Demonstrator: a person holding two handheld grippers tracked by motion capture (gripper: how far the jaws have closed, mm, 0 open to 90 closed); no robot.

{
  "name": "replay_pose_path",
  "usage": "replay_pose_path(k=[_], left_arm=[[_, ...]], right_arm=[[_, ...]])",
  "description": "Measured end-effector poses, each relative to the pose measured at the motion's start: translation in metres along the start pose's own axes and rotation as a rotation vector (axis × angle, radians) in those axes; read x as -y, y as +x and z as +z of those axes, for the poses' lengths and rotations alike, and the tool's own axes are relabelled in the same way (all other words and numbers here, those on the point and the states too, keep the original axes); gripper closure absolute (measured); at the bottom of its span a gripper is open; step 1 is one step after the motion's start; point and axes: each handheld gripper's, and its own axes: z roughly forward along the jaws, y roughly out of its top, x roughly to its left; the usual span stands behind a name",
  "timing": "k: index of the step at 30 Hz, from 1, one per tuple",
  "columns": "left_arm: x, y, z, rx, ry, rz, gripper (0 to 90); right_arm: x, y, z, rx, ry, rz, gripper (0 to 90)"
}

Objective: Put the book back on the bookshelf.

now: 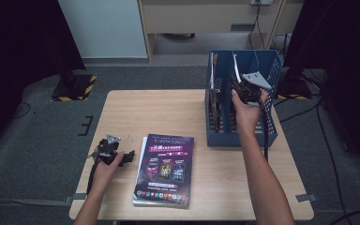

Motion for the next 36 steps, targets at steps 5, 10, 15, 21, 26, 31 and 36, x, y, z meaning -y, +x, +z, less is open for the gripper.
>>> replay_pose_path(k=[5, 10, 15, 21, 26, 31, 36], left_arm=[[-0.0001, -0.0004, 0.0002, 0.001, -0.001, 0.001, 0.0], [-0.0002, -0.0004, 0.0002, 0.002, 0.001, 0.004, 0.0], [-0.0002, -0.0004, 0.0001, 0.002, 0.001, 0.005, 0.0], [-0.0002, -0.0004, 0.0001, 0.002, 0.001, 0.004, 0.0], [-0.0003, -0.0007, 0.0003, 0.003, 0.001, 0.005, 0.0], [-0.0005, -0.0012, 0.0005, 0.004, -0.001, 0.005, 0.0], [-0.0006, -0.0017, 0.0007, 0.005, -0.002, 0.006, 0.0]], right_arm=[[-0.0002, -0.0006, -0.0005, 0.002, -0.001, 0.005, 59.5], [0.0001, -0.0007, -0.0008, -0.001, 0.002, 0.009, 56.2], [-0.0002, -0.0011, -0.0012, -0.002, 0.003, 0.013, 54.6], [-0.0011, -0.0011, -0.0025, -0.002, 0.002, 0.013, 52.3], [-0.0019, -0.0016, -0.0041, -0.008, 0.009, 0.008, 50.0], [-0.0015, -0.0018, -0.0059, -0.014, 0.018, 0.014, 45.5], [-0.0003, -0.0018, -0.0089, -0.016, 0.028, 0.008, 39.1]])
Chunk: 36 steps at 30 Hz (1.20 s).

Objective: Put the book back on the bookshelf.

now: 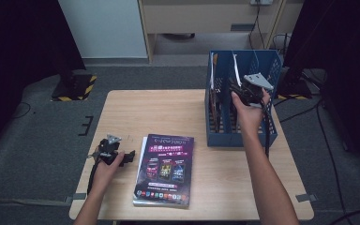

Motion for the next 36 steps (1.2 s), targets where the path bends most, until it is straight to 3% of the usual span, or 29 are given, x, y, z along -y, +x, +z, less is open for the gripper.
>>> replay_pose_path(k=[4, 14, 24, 36], left_arm=[[0.000, 0.000, 0.000, 0.000, 0.001, 0.002, 0.0], [-0.002, -0.003, 0.002, 0.024, 0.002, 0.026, 0.0], [-0.002, -0.004, 0.002, 0.028, 0.002, 0.026, 0.0], [-0.002, -0.004, 0.002, 0.031, 0.002, 0.026, 0.0]], right_arm=[[0.002, 0.000, -0.003, 0.005, 0.012, 0.002, 31.4], [0.011, 0.002, -0.026, -0.004, 0.118, 0.029, 18.9], [0.021, -0.005, -0.056, -0.055, 0.101, 0.046, 16.4], [0.035, 0.006, -0.081, -0.129, 0.102, 0.049, 13.2]])
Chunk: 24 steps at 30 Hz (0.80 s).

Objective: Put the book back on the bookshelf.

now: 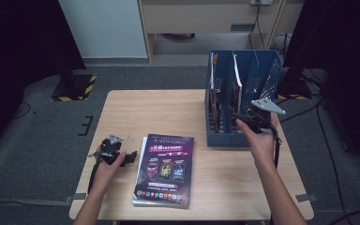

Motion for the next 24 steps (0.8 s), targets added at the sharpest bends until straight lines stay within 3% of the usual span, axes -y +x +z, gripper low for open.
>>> replay_pose_path(k=[10, 20, 24], left_arm=[[0.000, 0.000, 0.000, 0.005, 0.000, 0.000, 0.0], [0.000, 0.001, -0.001, 0.007, -0.002, 0.003, 0.0], [0.000, 0.004, -0.002, 0.000, -0.012, -0.015, 3.1]], right_arm=[[0.018, 0.014, -0.014, -0.048, 0.002, -0.036, 10.1], [0.043, 0.039, -0.007, -0.144, 0.050, -0.037, 8.0], [0.052, 0.052, -0.008, -0.186, 0.059, -0.054, 7.0]])
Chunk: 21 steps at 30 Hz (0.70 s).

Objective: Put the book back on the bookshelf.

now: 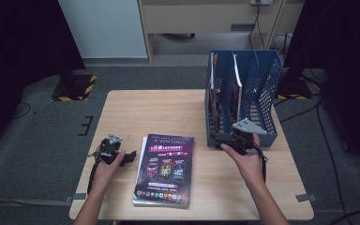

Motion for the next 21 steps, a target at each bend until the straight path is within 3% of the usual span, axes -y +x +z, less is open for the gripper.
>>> replay_pose_path(k=[7, 12, 17, 21], left_arm=[[-0.003, 0.001, -0.008, 0.010, -0.041, -0.012, 4.8], [-0.008, -0.006, -0.018, 0.052, -0.086, -0.012, 7.1], [-0.012, -0.017, -0.029, 0.083, -0.111, 0.025, 18.2], [-0.014, -0.029, -0.035, 0.157, -0.121, 0.052, 31.0]], right_arm=[[0.010, 0.014, 0.001, -0.048, 0.007, -0.004, 9.2], [0.019, 0.022, 0.005, -0.062, 0.034, -0.012, 17.2], [0.025, 0.031, 0.010, -0.101, 0.058, -0.041, 27.1], [0.026, 0.038, 0.012, -0.126, 0.074, -0.061, 32.0]])
